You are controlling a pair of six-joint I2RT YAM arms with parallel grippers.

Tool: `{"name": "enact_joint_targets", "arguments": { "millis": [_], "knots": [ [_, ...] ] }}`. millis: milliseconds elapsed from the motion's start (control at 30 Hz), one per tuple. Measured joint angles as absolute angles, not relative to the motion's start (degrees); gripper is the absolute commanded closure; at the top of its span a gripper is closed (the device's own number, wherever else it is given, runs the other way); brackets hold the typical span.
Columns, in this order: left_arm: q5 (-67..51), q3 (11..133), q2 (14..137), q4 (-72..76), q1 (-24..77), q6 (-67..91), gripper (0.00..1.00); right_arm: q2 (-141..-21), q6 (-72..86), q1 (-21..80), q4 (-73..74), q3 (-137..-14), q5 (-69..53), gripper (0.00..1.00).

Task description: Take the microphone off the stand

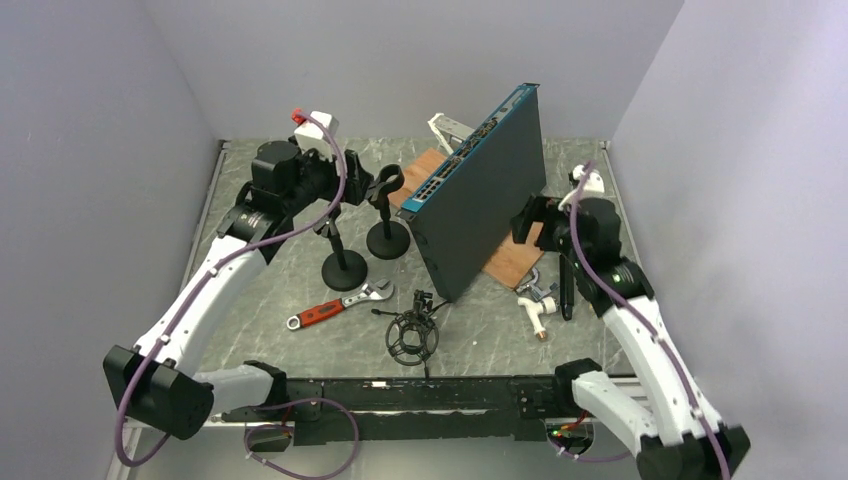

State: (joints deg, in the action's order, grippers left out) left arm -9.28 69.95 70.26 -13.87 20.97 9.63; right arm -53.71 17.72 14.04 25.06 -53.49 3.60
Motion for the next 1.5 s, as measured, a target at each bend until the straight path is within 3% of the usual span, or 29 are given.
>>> {"name": "enact_joint_targets", "arguments": {
  "millis": [333,533,833,1500],
  "knots": [
    [-5.7,57.2,52.7,-3.1,28.5,6.0,0.01,-31.0,23.6,14.1,22.4,-42.6,-12.2,0.0],
    [-6.3,49.5,33.8,2.0,28.8,8.7,0.01,-20.3,22.1,14.1,22.7,-40.7,-11.4,0.0],
    [-3.6,41.0,7.0,2.0,28.9,10.6,0.0,-14.5,20.5,14.1,24.5,-40.8,-4.1,0.0],
    [2.6,42.1,3.1,-3.1,28.9,10.9,0.0,-11.1,20.5,14.1,26.2,-43.1,4.7,0.0]
  ]
}}
